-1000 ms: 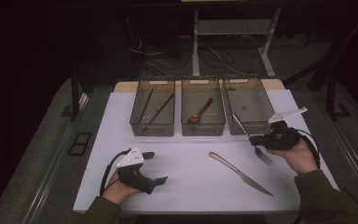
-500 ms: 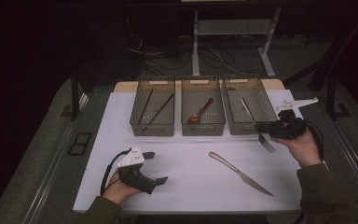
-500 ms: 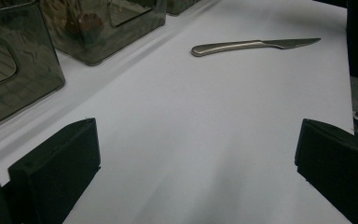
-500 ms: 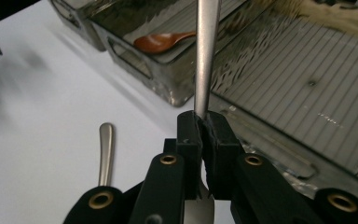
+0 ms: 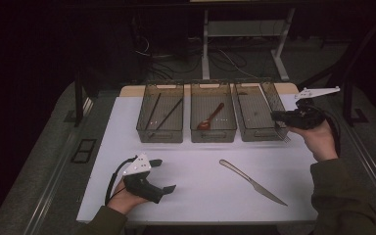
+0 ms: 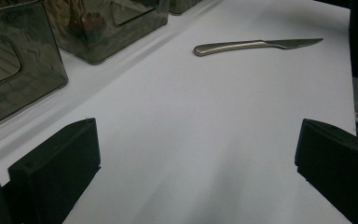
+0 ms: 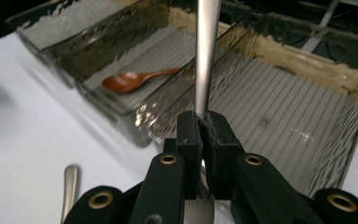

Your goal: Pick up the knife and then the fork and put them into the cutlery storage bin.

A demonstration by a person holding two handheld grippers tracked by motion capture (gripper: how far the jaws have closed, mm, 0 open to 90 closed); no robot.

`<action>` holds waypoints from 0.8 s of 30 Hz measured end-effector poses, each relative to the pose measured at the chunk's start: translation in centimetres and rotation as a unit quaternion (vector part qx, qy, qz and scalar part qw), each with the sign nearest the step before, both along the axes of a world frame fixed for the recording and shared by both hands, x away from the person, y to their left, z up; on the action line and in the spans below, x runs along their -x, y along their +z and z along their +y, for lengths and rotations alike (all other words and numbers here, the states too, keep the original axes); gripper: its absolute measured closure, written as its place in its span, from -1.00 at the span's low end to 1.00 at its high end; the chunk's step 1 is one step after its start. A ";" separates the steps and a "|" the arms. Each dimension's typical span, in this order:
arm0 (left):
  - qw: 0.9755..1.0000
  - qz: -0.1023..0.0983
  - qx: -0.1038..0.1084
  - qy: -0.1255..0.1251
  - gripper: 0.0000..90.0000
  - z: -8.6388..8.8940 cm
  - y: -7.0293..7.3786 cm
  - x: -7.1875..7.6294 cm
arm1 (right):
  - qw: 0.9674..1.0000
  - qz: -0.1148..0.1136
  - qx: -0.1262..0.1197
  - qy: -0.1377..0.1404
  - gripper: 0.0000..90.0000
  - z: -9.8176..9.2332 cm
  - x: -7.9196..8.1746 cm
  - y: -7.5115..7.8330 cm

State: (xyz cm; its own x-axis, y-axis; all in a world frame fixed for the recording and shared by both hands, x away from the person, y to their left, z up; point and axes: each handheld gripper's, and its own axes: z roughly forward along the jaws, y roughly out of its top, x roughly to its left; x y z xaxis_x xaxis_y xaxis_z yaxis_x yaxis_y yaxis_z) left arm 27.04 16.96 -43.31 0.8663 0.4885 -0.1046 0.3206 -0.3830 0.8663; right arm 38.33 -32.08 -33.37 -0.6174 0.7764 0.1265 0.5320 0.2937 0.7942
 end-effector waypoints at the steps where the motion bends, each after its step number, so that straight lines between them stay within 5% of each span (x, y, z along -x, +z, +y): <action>1: 1.000 0.000 0.001 0.000 -1.00 0.0 0.0 0.0 | 1.000 -0.001 -0.002 -0.002 0.88 0.0 -0.3 0.1; 13: 1.000 -0.001 0.003 0.001 -1.00 0.1 0.1 0.0 | 1.000 -0.009 -0.011 -0.027 0.88 -0.2 -4.3 1.1; 24: 1.000 -0.002 0.003 0.003 -1.00 0.2 0.1 0.0 | 0.999 0.003 0.000 -0.038 0.87 -0.2 -7.3 -0.6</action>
